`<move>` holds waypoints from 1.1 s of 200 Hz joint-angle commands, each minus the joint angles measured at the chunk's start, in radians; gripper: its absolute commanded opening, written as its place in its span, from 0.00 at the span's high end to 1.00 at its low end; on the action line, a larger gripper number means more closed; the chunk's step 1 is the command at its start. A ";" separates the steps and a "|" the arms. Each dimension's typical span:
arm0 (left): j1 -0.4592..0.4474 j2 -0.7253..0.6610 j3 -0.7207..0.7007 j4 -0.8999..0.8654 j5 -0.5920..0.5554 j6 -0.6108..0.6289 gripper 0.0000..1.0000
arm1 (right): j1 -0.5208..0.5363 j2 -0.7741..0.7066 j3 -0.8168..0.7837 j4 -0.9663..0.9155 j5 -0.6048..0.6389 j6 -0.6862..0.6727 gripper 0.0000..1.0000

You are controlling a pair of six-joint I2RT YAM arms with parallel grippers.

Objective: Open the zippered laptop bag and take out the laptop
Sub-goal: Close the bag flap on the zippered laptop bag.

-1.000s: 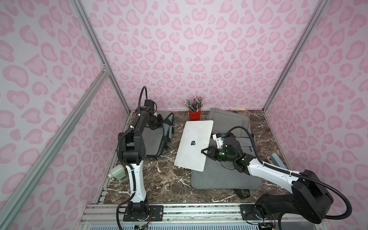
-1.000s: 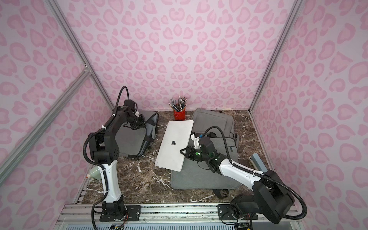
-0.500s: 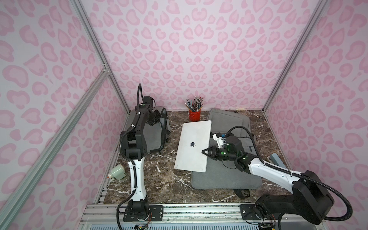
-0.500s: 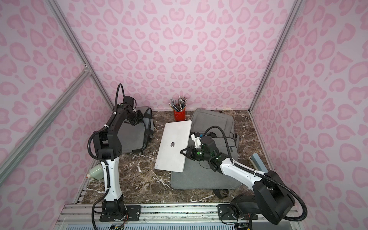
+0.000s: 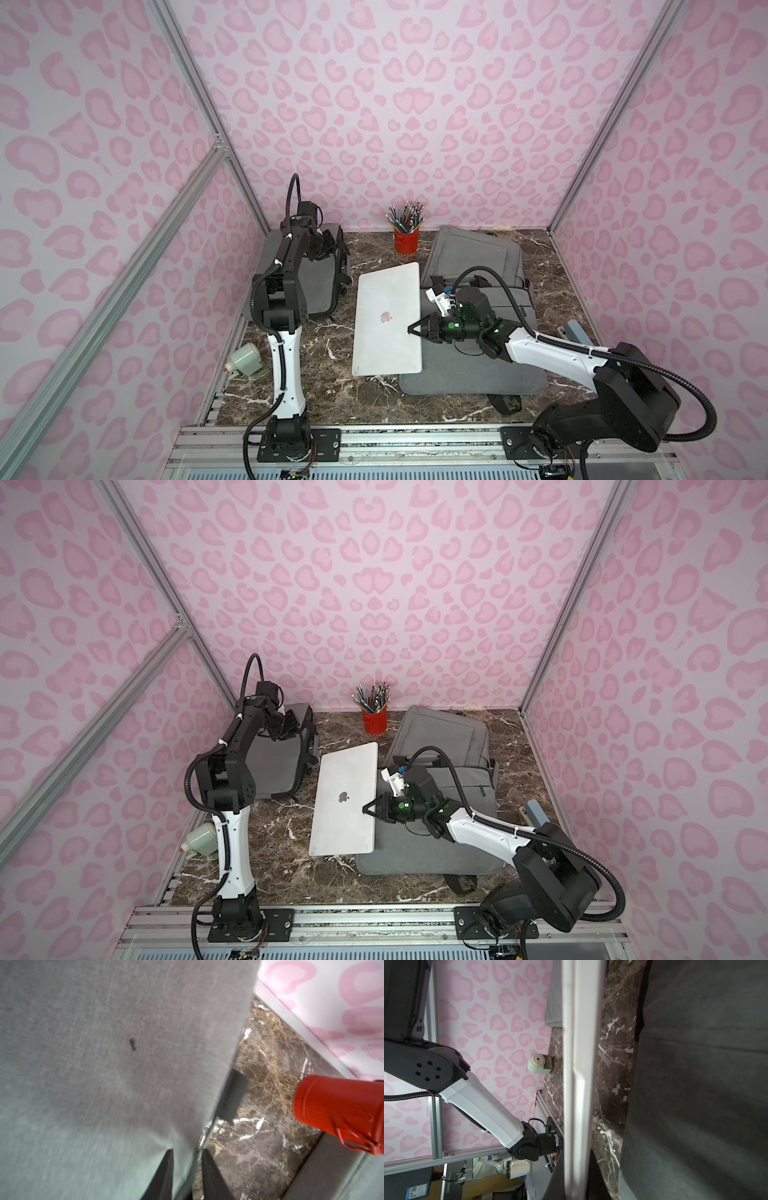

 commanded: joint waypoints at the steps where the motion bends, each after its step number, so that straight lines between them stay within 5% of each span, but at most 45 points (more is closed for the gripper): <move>1: 0.002 -0.035 0.020 -0.031 0.043 0.073 0.59 | 0.022 0.029 -0.001 0.214 -0.059 0.043 1.00; 67: 0.003 -0.277 -0.179 0.024 0.076 0.145 0.38 | 0.138 0.133 0.015 0.313 -0.070 0.157 1.00; 153: 0.000 -0.609 -0.638 0.132 0.175 0.139 0.34 | 0.222 0.210 -0.009 0.442 -0.065 0.271 1.00; 220: -0.009 -0.708 -0.750 0.136 0.237 0.126 0.32 | 0.247 0.319 -0.007 0.598 -0.028 0.360 1.00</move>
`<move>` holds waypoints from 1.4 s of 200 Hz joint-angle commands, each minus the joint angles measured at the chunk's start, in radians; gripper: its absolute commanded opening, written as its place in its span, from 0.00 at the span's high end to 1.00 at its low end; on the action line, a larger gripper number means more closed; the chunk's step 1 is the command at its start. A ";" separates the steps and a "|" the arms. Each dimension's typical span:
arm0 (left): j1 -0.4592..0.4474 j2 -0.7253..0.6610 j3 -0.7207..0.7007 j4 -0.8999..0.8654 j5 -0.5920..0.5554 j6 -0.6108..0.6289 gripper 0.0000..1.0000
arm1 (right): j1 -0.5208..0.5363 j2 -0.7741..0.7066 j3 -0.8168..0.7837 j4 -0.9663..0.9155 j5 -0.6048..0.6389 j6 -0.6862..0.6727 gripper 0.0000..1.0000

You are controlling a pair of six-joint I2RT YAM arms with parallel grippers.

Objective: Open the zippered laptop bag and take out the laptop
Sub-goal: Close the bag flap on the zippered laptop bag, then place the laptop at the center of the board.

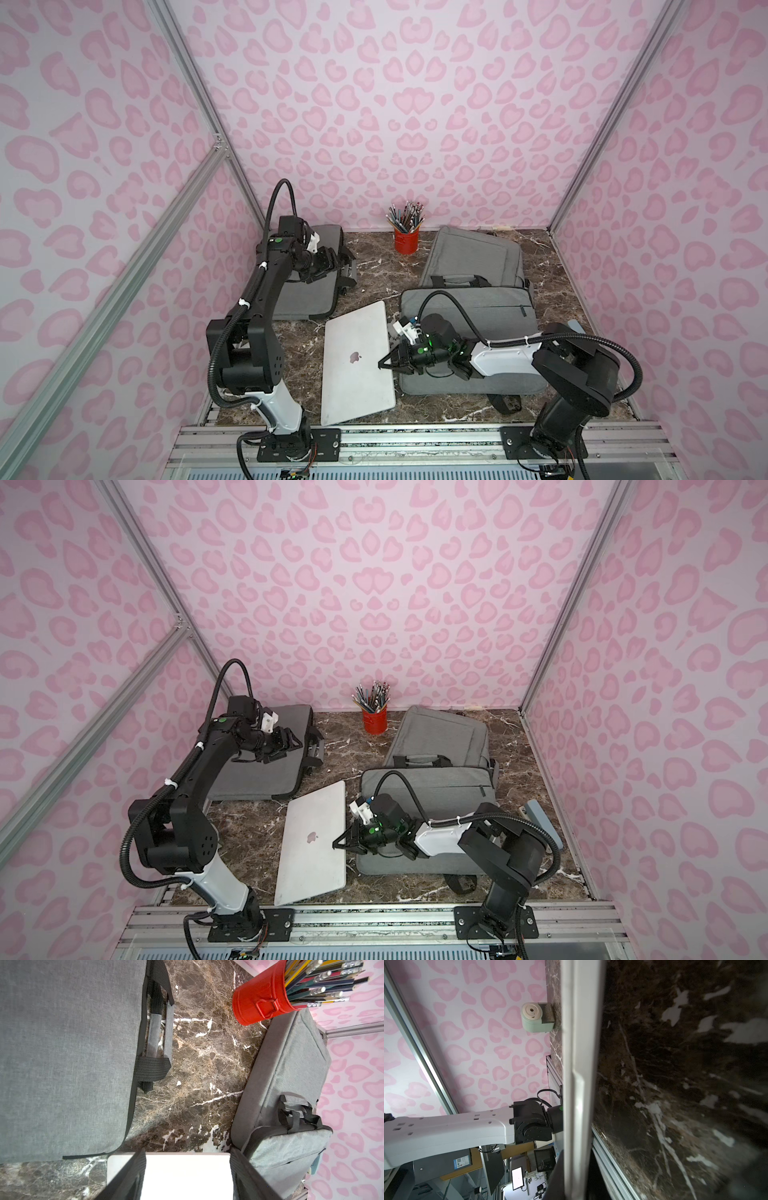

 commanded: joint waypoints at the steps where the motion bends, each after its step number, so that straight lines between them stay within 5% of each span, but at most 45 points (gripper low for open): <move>1: -0.007 -0.029 -0.025 0.032 0.046 -0.003 0.33 | 0.008 0.032 0.009 0.239 -0.003 0.038 1.00; 81: -0.020 -0.070 -0.078 0.034 0.094 -0.020 0.32 | 0.067 0.172 0.047 0.368 0.018 0.101 1.00; 172: -0.037 -0.050 -0.109 0.047 0.124 -0.025 0.32 | 0.105 0.265 0.079 0.431 0.083 0.157 0.78; 280: -0.062 -0.030 -0.092 0.043 0.136 -0.023 0.32 | 0.131 0.236 0.178 -0.091 0.144 -0.061 0.63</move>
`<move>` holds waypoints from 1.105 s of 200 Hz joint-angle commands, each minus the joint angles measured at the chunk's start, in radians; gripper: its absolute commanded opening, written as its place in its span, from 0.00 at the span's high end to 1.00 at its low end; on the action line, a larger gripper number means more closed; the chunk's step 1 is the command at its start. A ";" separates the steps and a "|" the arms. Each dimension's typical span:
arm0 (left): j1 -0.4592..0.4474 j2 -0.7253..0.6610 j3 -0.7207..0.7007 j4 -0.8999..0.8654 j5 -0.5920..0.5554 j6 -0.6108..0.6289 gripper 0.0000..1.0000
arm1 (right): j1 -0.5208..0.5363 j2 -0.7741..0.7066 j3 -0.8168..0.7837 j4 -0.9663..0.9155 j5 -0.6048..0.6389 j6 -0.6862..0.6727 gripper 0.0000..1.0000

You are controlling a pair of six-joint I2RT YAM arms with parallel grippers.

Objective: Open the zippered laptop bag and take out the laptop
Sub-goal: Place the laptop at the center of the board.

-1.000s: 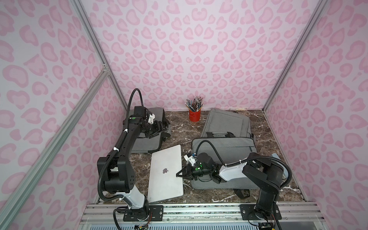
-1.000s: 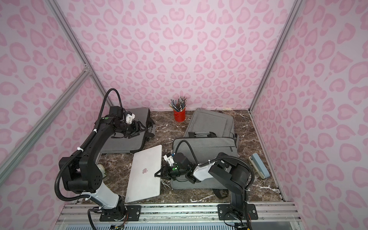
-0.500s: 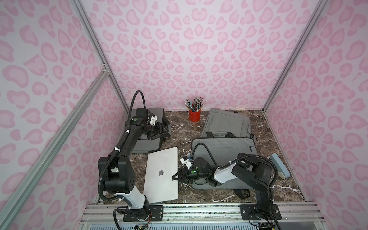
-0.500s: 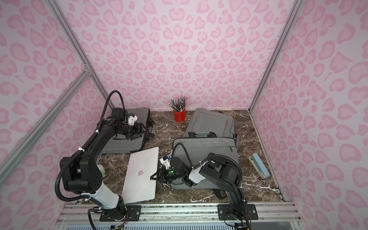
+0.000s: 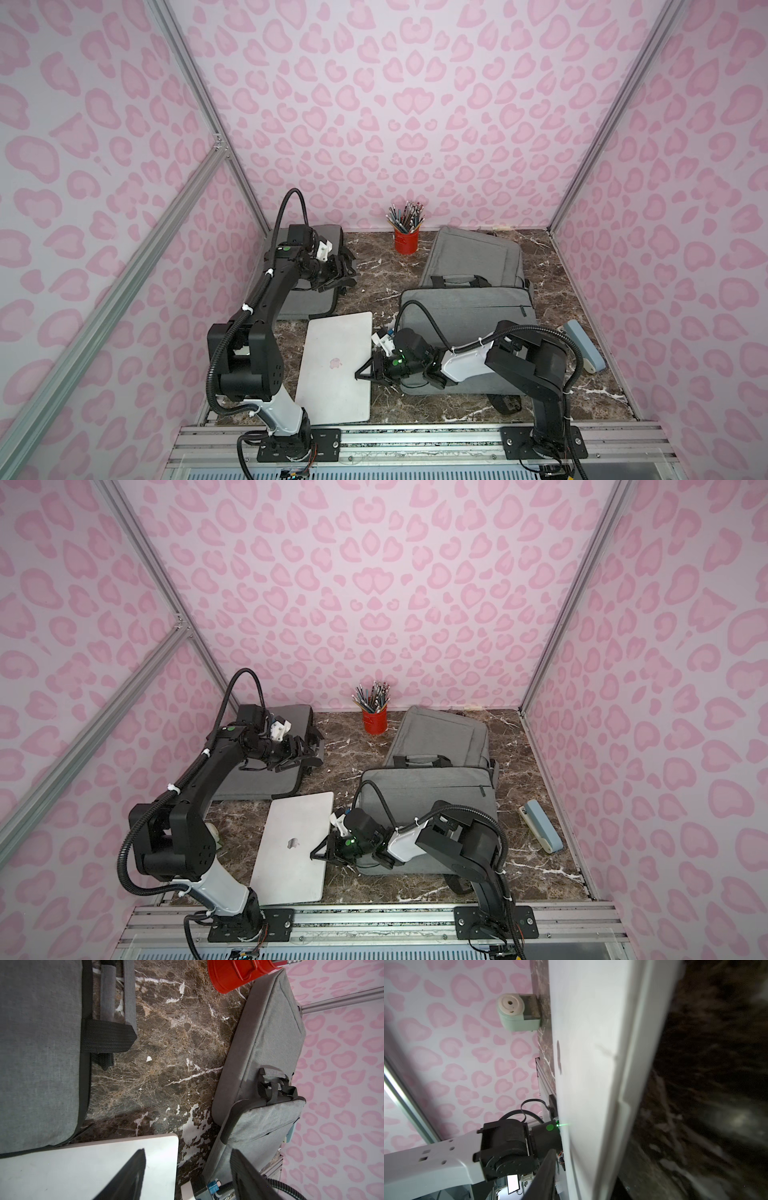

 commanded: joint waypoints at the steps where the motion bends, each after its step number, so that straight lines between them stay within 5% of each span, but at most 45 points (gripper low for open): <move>1: -0.006 0.006 0.009 0.009 0.015 0.003 0.32 | 0.003 -0.010 0.023 -0.143 0.026 -0.090 0.63; 115: -0.042 0.008 0.002 0.012 0.027 0.004 0.32 | 0.002 -0.077 0.195 -0.689 0.248 -0.311 0.54; 166: -0.079 0.011 -0.006 0.015 0.029 0.013 0.32 | -0.037 -0.214 0.186 -0.799 0.265 -0.411 0.51; 221: -0.147 -0.034 -0.113 0.098 0.048 0.018 0.32 | -0.164 -0.456 0.132 -0.947 0.423 -0.567 0.48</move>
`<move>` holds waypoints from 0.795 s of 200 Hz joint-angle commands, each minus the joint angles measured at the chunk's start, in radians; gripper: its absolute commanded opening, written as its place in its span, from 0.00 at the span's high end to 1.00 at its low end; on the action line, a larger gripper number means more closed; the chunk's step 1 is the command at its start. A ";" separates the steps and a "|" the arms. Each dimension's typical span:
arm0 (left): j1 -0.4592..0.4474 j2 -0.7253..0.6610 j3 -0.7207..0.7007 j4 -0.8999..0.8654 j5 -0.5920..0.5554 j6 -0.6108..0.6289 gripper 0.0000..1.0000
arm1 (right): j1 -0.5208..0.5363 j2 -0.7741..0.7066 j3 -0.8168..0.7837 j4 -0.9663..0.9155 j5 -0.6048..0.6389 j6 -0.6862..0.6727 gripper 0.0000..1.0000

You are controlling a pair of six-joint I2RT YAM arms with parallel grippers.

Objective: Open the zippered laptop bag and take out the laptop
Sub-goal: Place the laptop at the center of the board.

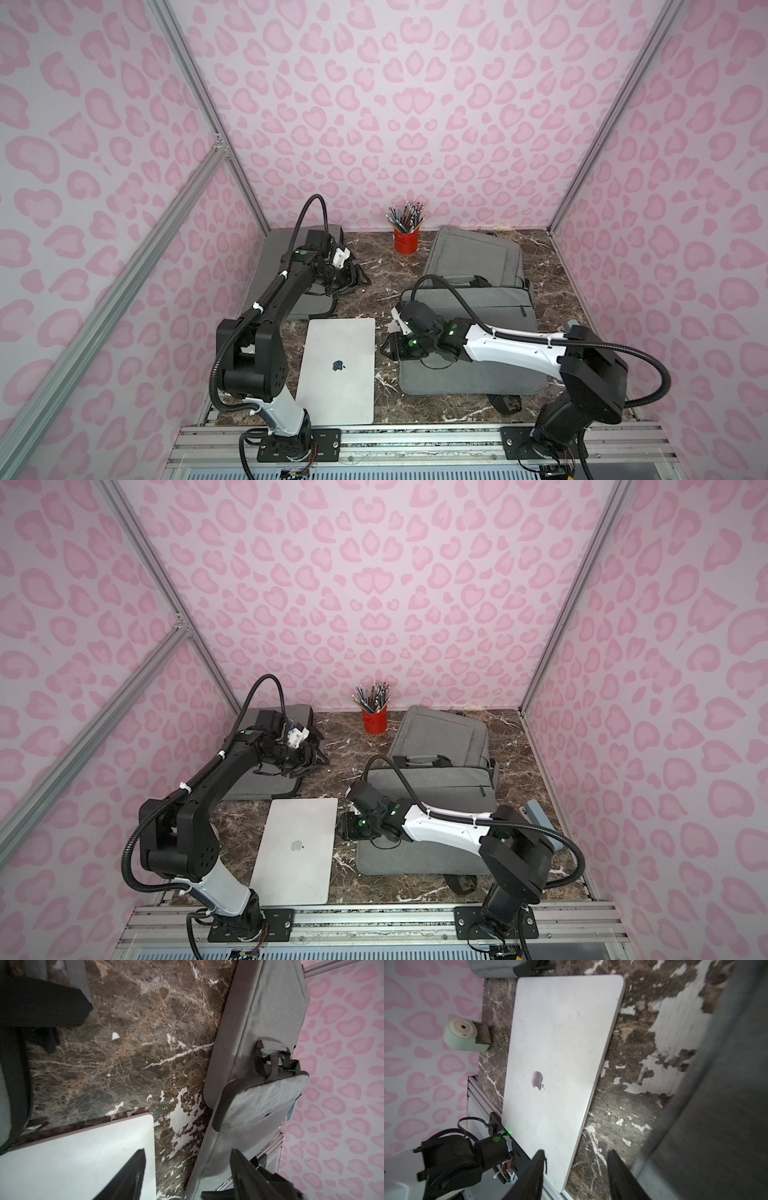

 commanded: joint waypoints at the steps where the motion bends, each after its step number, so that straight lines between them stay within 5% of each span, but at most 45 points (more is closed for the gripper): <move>1: -0.030 -0.033 -0.046 0.076 0.026 0.016 0.32 | -0.056 -0.086 -0.037 -0.086 0.113 -0.108 0.48; 59: -0.159 -0.121 -0.262 0.336 0.040 -0.067 0.32 | -0.326 -0.310 -0.072 -0.213 0.204 -0.291 0.44; 101: -0.248 -0.138 -0.359 0.520 0.040 -0.122 0.31 | -0.587 -0.447 -0.136 -0.190 0.206 -0.395 0.30; 159: -0.324 -0.045 -0.367 0.610 0.044 -0.149 0.36 | -0.865 -0.504 -0.205 -0.151 0.236 -0.508 0.23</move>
